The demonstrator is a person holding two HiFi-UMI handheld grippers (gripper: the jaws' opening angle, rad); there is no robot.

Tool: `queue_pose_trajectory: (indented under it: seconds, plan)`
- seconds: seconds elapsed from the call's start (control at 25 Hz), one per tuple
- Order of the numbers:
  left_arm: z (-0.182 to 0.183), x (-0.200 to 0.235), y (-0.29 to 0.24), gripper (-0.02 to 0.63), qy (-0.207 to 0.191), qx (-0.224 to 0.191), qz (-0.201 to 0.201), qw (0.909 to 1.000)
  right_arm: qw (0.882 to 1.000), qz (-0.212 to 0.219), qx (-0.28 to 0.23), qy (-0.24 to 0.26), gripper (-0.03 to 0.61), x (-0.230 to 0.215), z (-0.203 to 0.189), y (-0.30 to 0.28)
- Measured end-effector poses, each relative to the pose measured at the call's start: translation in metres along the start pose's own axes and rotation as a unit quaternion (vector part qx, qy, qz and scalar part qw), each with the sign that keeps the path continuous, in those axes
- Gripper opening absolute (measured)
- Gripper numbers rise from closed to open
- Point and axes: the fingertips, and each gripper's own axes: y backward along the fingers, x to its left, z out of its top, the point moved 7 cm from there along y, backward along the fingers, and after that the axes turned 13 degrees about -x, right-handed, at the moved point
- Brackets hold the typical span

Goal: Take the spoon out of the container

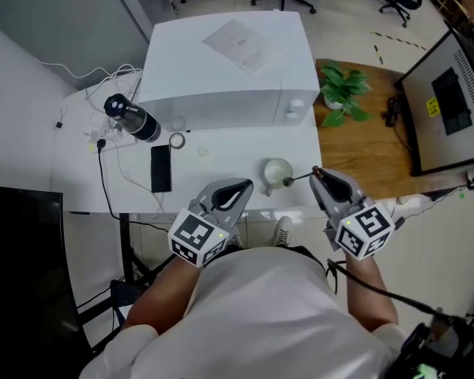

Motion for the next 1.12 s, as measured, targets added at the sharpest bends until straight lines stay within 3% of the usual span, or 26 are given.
queue_pose_trajectory:
  seconds: [0.36,0.6,0.8,1.12]
  plan:
    - [-0.003,0.007,0.014,0.005,-0.002,0.003,-0.020,0.9998,1.000,-0.020,-0.001,0.007,0.057,0.018,-0.001,-0.001]
    - [-0.011,0.016,0.036,0.005,0.001,0.007,-0.054,0.9985,0.999,-0.054,-0.002,0.003,0.057,0.051,-0.015,0.001]
    - [-0.022,0.019,0.051,0.005,0.007,0.017,-0.074,0.9971,0.998,-0.058,0.005,0.009,0.057,0.082,-0.025,0.000]
    - [-0.018,0.008,0.071,0.005,0.004,-0.006,-0.054,0.9985,0.999,-0.041,0.007,0.022,0.057,0.096,-0.024,0.008]
